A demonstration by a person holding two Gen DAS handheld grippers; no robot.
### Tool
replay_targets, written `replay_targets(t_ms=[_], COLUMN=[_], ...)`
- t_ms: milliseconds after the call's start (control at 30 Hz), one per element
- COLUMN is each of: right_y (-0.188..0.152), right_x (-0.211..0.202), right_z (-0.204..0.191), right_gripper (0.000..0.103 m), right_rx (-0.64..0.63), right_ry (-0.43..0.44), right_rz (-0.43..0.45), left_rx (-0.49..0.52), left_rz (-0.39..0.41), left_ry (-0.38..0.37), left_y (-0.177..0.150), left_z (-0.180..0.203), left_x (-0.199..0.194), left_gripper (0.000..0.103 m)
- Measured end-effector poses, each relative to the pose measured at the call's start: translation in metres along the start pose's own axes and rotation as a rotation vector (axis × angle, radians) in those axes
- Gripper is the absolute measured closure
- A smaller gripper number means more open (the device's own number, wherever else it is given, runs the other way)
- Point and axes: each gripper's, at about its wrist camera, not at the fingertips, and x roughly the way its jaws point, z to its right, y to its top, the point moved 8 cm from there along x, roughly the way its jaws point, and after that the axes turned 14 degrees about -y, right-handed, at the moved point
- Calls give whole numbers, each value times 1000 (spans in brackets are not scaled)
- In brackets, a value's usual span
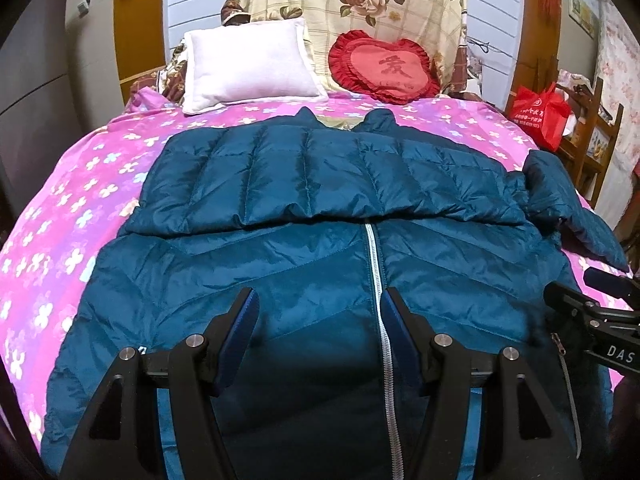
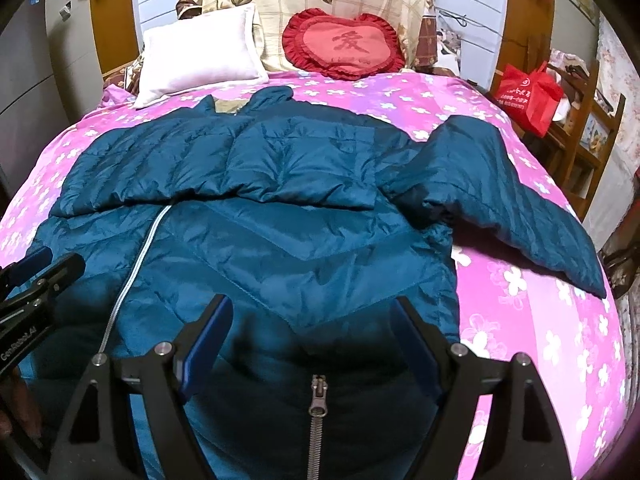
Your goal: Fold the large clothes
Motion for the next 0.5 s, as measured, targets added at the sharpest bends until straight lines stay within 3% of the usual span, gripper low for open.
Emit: replay_targets(t_ms=[233,500], right_y=[-1,2], right_x=[7,16], right_z=[8,17], right_gripper=[19,19], right_rx=[6,12], right_ry=[-11,-35], right_rz=[-8,-12], left_rx=[-5,-9], left_rz=[37,27], left_ry=[-45,-39], left_y=[7,7], left_z=[2,-1], left_x=[-2,4], left_gripper=[60,60])
